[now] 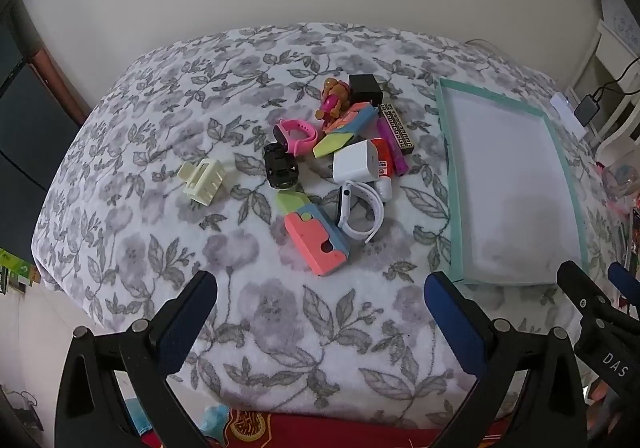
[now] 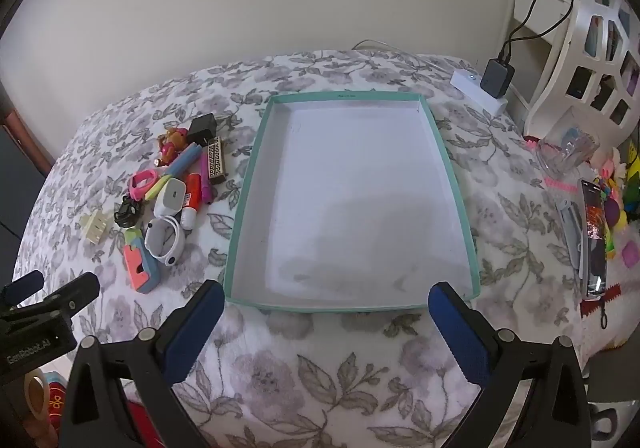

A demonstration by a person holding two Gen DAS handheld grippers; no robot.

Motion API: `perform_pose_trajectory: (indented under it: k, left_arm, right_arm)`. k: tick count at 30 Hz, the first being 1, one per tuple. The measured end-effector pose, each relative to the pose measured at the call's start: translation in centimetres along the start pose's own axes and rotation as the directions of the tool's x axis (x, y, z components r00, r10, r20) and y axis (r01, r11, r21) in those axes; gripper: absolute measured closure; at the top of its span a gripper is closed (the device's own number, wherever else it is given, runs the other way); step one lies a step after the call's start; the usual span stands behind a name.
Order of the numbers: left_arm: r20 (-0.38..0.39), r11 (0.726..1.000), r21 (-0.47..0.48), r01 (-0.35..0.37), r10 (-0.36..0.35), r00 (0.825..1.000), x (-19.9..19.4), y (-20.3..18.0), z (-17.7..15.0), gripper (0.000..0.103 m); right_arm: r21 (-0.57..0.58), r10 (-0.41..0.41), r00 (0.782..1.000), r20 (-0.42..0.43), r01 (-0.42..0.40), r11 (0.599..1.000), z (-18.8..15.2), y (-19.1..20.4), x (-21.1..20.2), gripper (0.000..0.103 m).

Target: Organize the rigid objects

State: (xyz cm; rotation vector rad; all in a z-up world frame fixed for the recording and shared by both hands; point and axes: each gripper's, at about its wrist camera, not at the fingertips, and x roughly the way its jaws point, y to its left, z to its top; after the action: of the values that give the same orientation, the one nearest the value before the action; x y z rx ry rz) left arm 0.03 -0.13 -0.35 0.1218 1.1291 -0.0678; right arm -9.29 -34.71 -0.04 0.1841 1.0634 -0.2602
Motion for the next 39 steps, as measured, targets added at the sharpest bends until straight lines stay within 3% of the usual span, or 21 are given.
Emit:
perform_pose_trajectory:
  k: [39]
  left_arm:
    - [-0.018, 1.000, -0.004, -0.018, 0.018, 1.000, 0.34, 0.09, -0.06, 0.000]
  right_arm:
    - [-0.010, -0.008, 1.000, -0.010, 0.008, 1.000, -0.06, 0.01, 0.28, 0.000]
